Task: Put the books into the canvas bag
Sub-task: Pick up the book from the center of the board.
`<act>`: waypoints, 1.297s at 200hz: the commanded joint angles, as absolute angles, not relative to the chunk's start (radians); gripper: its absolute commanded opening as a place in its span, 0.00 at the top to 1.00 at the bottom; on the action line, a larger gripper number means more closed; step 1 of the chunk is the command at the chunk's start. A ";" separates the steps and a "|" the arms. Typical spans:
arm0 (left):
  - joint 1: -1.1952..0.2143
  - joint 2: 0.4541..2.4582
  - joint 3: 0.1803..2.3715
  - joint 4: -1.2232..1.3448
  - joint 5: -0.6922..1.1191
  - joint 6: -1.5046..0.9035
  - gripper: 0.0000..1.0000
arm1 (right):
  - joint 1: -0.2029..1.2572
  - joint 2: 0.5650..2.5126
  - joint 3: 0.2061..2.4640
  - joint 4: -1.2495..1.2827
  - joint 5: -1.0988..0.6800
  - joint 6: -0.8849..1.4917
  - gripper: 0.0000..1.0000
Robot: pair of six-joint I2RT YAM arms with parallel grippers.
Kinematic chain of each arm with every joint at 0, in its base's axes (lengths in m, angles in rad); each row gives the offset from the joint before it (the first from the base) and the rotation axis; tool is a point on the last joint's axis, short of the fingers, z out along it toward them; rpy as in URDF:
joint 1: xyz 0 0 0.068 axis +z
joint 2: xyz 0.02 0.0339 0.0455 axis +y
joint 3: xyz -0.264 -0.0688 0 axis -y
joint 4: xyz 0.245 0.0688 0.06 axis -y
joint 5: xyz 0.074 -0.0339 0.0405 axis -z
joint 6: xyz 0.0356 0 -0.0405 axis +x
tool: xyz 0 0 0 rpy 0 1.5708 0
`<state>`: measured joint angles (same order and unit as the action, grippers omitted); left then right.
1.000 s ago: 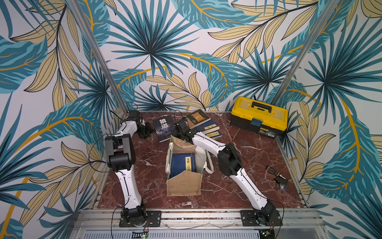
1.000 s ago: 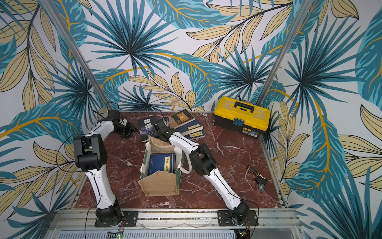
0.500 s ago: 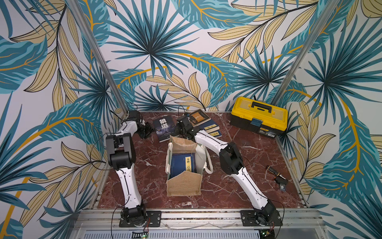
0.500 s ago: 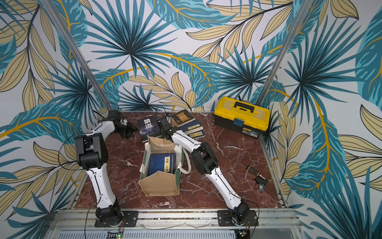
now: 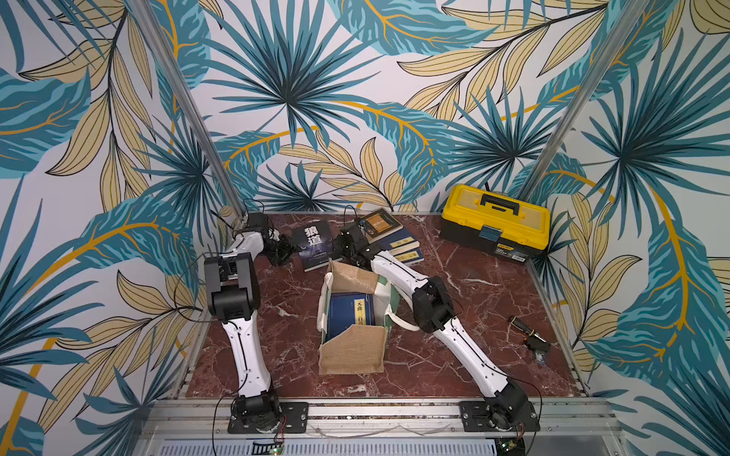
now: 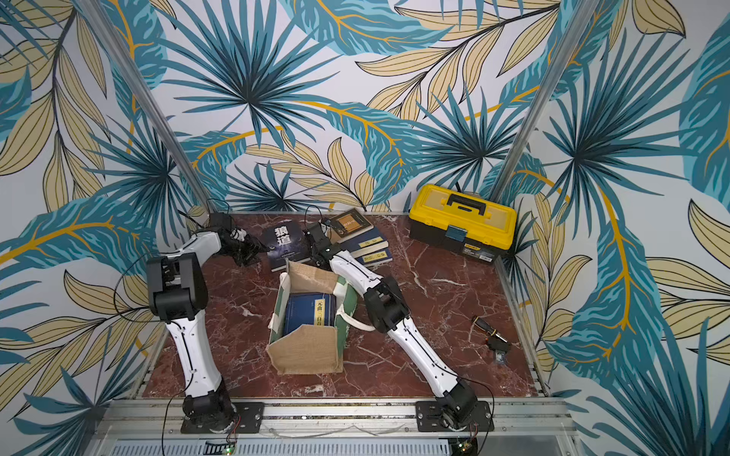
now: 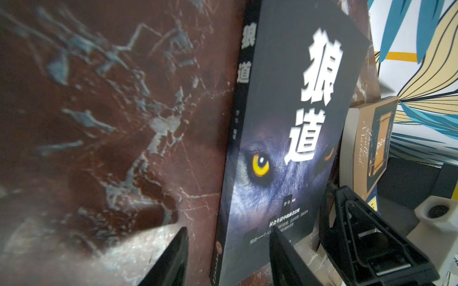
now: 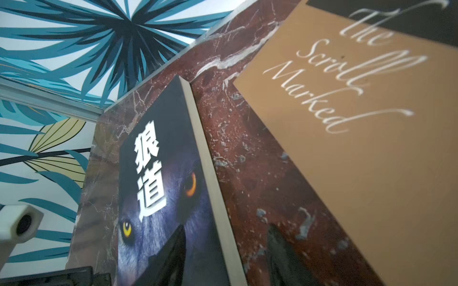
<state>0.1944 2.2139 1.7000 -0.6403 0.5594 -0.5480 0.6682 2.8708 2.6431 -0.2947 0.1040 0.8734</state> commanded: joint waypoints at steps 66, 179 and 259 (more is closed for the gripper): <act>0.187 2.249 1.650 -0.598 0.719 -0.540 0.48 | 0.745 2.925 2.647 -0.325 -0.015 0.870 0.77; 0.194 2.012 1.335 -0.483 0.904 -0.510 0.60 | 0.794 2.705 2.332 -0.301 -0.118 0.762 0.92; 0.201 1.842 1.120 -0.307 0.879 -0.603 0.91 | 0.841 2.538 2.061 -0.246 -0.102 0.706 0.89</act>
